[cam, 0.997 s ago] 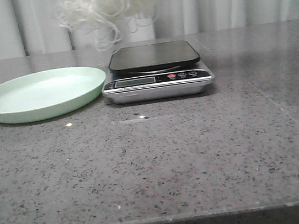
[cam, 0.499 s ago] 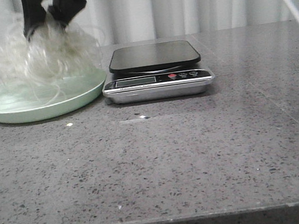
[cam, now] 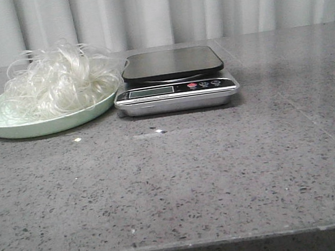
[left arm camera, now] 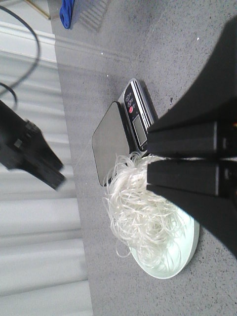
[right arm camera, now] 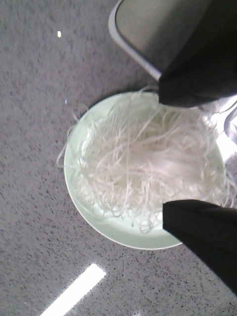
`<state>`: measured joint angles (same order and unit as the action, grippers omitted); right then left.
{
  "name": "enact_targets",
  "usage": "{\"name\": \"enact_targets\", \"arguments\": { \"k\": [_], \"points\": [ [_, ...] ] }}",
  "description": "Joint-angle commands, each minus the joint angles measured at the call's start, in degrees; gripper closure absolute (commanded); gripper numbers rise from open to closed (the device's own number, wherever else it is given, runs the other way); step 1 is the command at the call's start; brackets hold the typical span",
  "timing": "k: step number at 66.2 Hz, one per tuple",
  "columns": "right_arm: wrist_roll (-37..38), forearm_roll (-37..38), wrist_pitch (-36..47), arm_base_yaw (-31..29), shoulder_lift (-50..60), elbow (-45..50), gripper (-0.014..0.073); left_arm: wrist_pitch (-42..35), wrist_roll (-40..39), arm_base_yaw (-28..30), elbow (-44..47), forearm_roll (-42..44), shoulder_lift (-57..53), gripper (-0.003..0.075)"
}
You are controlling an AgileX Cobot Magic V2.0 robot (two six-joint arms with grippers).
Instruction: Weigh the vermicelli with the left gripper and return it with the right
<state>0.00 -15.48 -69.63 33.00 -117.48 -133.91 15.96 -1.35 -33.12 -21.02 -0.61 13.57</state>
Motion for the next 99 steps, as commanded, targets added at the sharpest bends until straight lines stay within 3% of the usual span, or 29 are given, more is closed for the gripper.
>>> {"name": "enact_targets", "arguments": {
  "k": [1, 12, 32, 49, 71, 86, 94, 95, 99],
  "points": [
    [0.0, 0.6, -1.3, -3.1, 7.3, -1.3, 0.008, -4.7, 0.0, 0.1, -1.7, -0.4, 0.5, 0.0586],
    [0.0, 3.1, 2.0, -6.7, 16.2, 8.2, 0.008, -4.7, 0.0, 0.1, -1.7, -0.4, 0.5, 0.0586],
    [-2.5, 3.2, 21.9, -11.3, 41.4, 48.2, 0.008, -4.7, 0.0, 0.1, -1.7, -0.4, 0.5, 0.0586],
    [-3.2, 4.3, 33.9, -11.6, 62.7, 74.4, 0.008, -4.7, 0.0, 0.1, -1.7, -0.4, 0.5, 0.0586],
    [-3.6, 4.4, 47.9, -11.6, 94.9, 100.5, 0.008, -4.7, 0.0, 0.1, -1.7, -0.4, 0.5, 0.0586],
    [-3.6, 5.2, 54.8, -11.6, 114.0, 112.5, 0.0085, -4.7, 0.0, 0.1, -1.3, -0.4, 0.5, 0.0586],
    [-3.6, 7.6, 55.0, -11.6, 118.0, 114.3, 0.0223, -4.7, 0.0, 0.1, -1.3, -0.4, 0.5, 0.0586],
    [-3.6, 7.7, 55.1, -11.6, 118.1, 114.5, 0.0301, -4.7, 0.0, 0.1, -1.3, -0.4, 0.5, 0.0586],
    [-3.6, 7.7, 55.2, -11.6, 118.0, 114.7, 0.043, -4.7, 0.0, 0.1, -1.3, -0.4, 0.5, 0.0586]
  ]
}}
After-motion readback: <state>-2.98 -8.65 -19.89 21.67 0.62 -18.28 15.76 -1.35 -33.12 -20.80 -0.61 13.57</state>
